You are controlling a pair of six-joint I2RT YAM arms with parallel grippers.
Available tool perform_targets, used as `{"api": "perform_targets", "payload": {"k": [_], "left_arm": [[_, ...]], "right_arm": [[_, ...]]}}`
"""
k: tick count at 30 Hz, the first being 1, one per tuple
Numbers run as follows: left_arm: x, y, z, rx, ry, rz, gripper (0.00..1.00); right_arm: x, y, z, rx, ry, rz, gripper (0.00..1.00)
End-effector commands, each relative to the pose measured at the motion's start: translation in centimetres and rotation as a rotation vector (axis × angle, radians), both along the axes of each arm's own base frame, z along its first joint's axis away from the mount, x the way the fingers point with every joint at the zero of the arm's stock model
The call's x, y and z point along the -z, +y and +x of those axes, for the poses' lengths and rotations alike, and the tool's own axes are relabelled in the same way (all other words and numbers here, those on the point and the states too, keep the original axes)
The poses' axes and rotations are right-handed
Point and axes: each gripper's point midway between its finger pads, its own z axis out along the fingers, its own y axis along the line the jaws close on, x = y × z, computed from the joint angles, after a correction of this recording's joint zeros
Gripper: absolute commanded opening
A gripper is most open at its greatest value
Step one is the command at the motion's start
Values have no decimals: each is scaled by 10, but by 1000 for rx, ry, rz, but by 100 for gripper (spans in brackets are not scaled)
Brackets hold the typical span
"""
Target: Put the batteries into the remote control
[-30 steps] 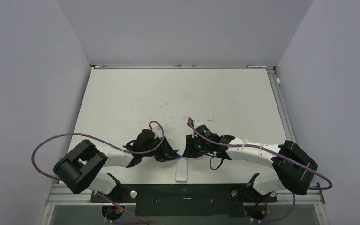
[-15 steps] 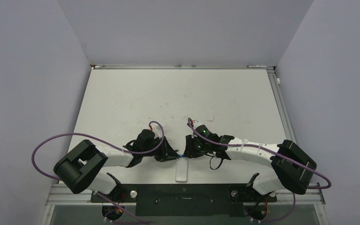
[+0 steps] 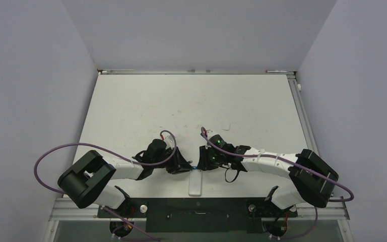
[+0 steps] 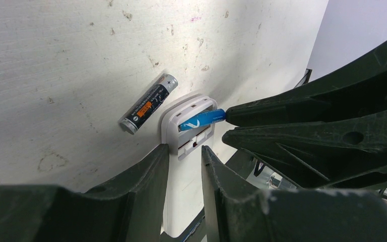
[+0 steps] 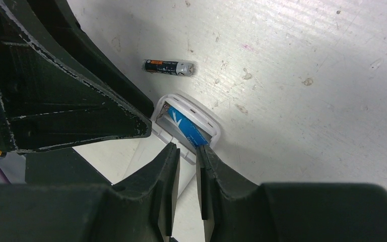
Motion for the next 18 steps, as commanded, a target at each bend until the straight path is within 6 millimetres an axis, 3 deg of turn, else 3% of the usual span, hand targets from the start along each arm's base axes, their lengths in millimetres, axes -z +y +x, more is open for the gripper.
{"api": "perform_targets", "payload": {"k": [1,18], "left_arm": [[-16,-9,9,20,-56,-44,26],[-16,-11,8,30,-52,-49,23]], "right_arm": [[-12,15,8,0,-29,55,20],[-12,21,6,-6,-25,68,19]]}}
